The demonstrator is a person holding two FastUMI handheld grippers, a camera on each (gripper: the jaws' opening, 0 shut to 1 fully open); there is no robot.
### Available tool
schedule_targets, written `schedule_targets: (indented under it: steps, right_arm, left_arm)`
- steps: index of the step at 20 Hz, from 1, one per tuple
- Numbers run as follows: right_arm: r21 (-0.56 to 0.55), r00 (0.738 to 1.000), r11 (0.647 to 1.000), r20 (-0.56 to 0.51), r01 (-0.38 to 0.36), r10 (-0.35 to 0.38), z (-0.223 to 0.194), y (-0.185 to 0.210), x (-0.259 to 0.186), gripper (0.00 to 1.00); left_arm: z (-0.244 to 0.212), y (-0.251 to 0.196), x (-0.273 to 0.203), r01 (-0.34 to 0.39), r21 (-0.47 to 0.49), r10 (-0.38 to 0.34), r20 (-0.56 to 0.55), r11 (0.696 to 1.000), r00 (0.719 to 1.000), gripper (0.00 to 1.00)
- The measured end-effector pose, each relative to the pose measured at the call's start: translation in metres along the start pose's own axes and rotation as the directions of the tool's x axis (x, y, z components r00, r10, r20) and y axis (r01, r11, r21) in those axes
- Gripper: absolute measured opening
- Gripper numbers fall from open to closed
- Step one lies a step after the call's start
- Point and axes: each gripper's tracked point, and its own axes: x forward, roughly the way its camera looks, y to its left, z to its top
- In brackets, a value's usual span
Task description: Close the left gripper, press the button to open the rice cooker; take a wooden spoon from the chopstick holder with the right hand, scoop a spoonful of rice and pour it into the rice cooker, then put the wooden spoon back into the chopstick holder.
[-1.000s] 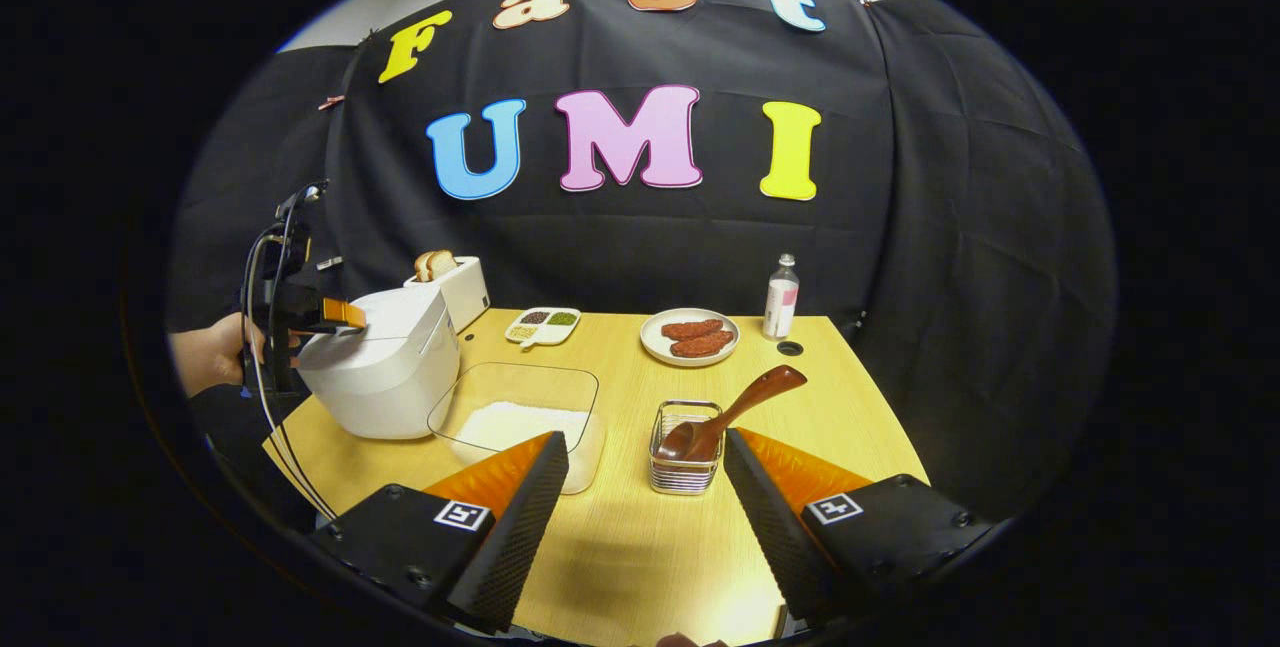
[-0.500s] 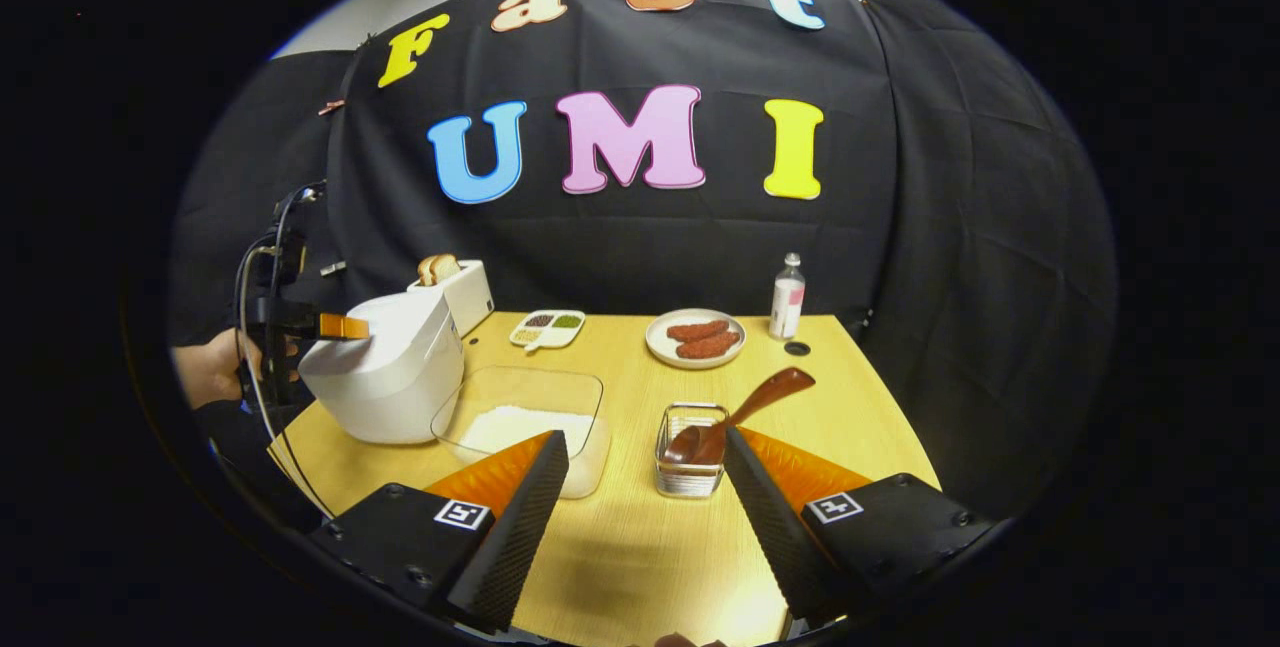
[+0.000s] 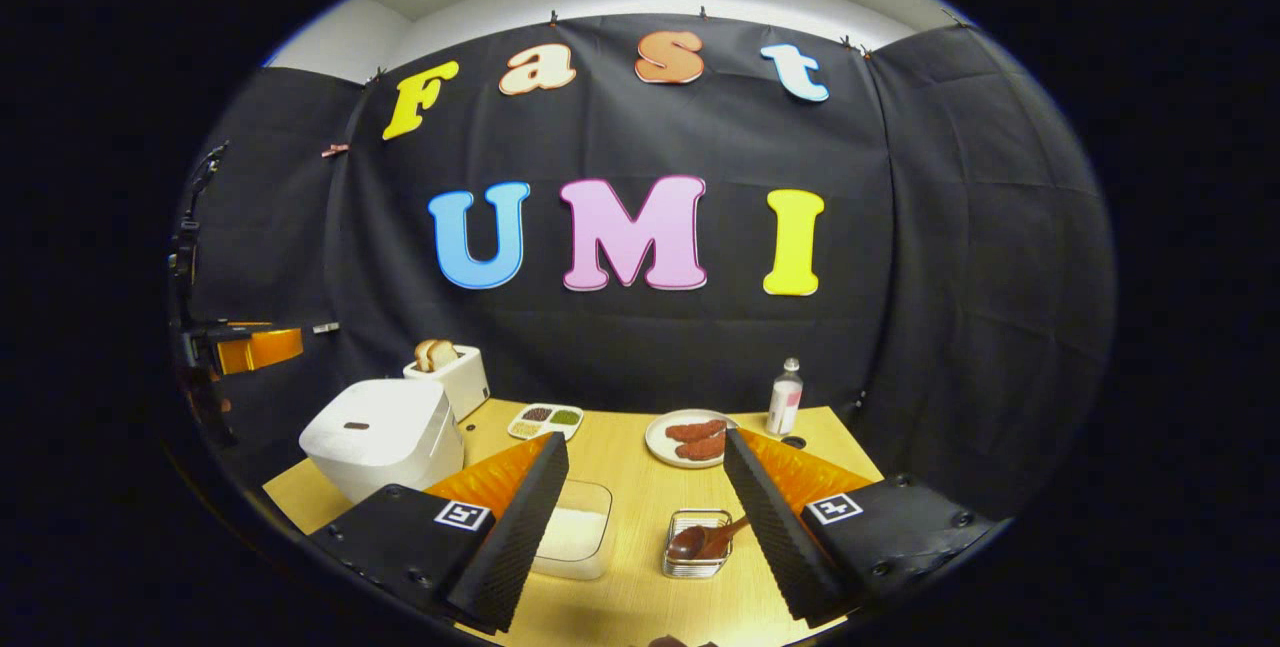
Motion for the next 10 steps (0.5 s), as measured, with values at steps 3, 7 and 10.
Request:
schedule_targets:
  steps: [3, 7, 10]
  right_arm:
    - [-0.039, 0.998, 0.998, 0.051, 0.047, -0.045, 0.013, 0.001, -0.020, 0.99]
    - [-0.038, 0.997, 0.996, 0.017, 0.079, -0.078, -0.011, 0.019, -0.044, 0.98]
    - [-0.019, 0.997, 0.997, -0.024, 0.076, -0.077, -0.028, 0.038, -0.048, 0.98]
  left_arm:
    - [-0.002, -0.014, -0.034, 0.029, -0.014, -0.029, 0.019, 0.999, 0.999, 0.95]
    - [-0.026, -0.031, -0.064, 0.108, -0.059, -0.108, -0.007, 0.992, 0.994, 0.96]
    - [-0.032, -0.022, -0.069, 0.133, -0.031, -0.133, -0.008, 0.991, 0.991, 0.95]
